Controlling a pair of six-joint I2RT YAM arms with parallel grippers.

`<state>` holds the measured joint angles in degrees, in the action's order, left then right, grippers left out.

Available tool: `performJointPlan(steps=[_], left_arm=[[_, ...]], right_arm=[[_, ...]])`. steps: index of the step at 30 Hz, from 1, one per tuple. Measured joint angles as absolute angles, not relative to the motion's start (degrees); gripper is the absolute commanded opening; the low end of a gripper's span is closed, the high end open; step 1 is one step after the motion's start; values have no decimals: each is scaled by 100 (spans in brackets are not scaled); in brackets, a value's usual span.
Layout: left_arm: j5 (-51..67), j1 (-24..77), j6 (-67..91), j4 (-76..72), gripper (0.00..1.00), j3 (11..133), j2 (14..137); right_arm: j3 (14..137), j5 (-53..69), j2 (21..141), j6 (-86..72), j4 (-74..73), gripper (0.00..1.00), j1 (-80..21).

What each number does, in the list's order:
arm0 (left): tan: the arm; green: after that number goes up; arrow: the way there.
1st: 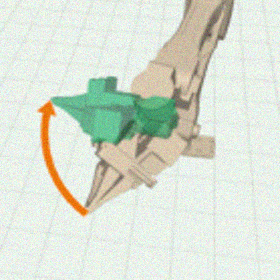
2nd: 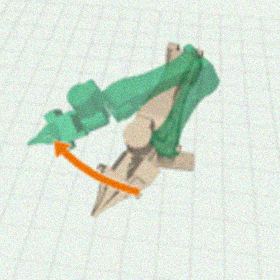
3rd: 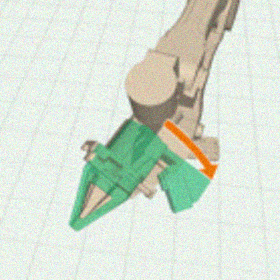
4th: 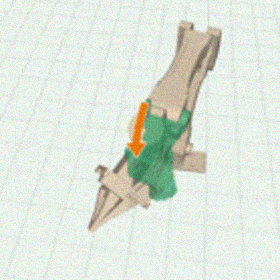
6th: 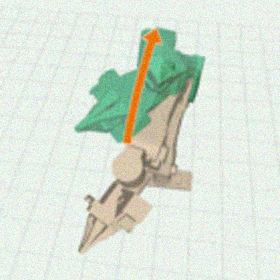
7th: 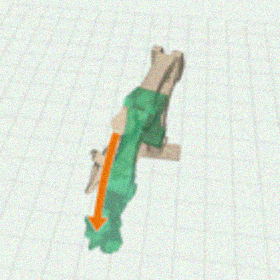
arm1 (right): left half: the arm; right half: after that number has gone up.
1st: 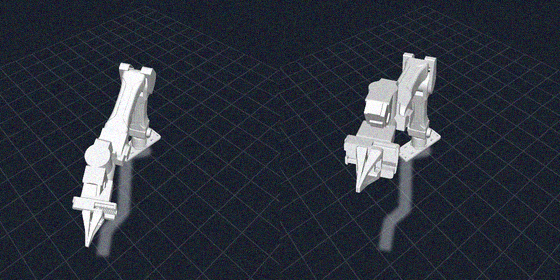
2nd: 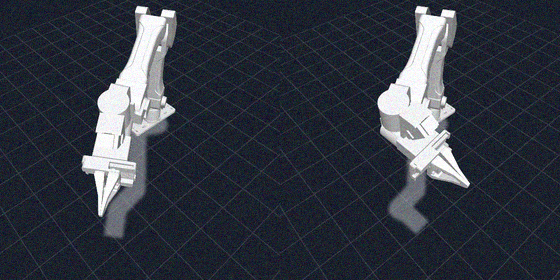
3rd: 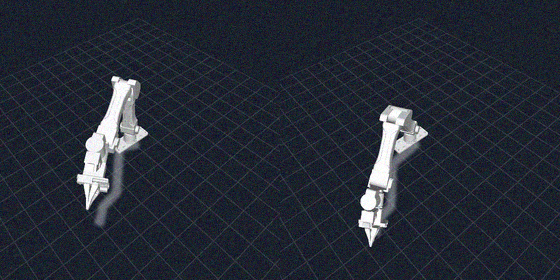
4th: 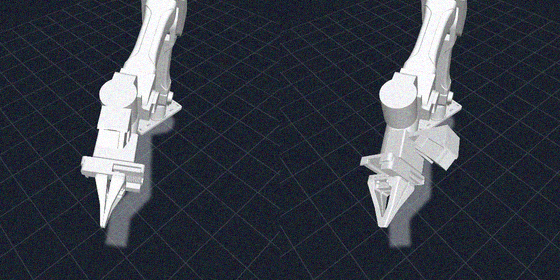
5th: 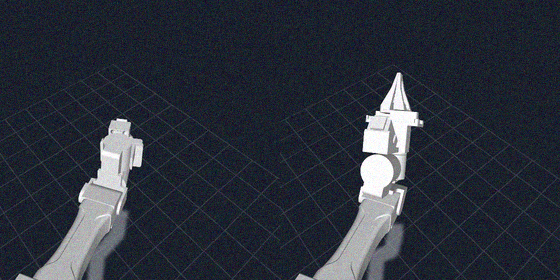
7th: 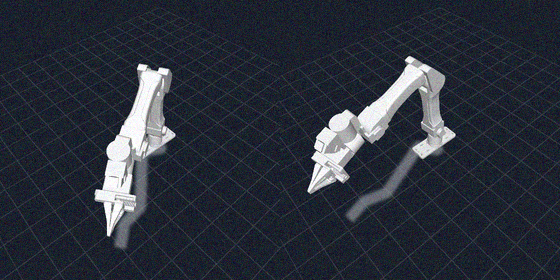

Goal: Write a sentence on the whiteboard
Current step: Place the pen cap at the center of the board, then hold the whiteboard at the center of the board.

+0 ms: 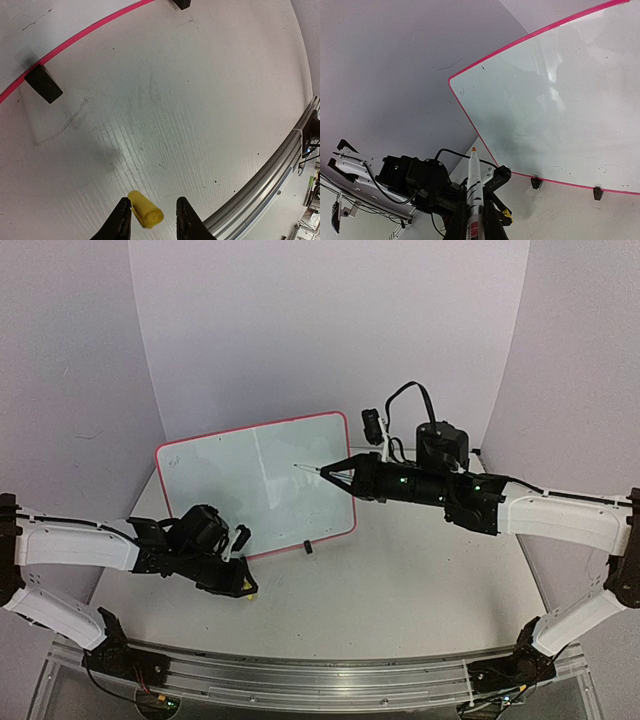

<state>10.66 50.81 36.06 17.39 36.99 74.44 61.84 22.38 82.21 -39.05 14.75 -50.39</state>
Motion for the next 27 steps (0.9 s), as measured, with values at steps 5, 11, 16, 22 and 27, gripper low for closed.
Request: performJointPlan(steps=[5,11,16,22,27], left_arm=[[948,5085,3614,1669,50,3699,7443],[809,5085,3616,1679,65,3703,7414],[651,5085,3555,2122,77,3876,7105],[583,5084,3249,2973,83,5116,6915],[805,4898,2678,3669,83,6441,6910]], right_arm=[[6184,2237,8250,-3905,1457,0,-5039],[6184,2235,8256,-3905,1395,0,-5039],[6184,2216,8256,-3900,1338,0,-5039],[6184,2166,8252,-3873,1212,0,-5039],[6184,2150,8165,-3801,1093,0,-5039]])
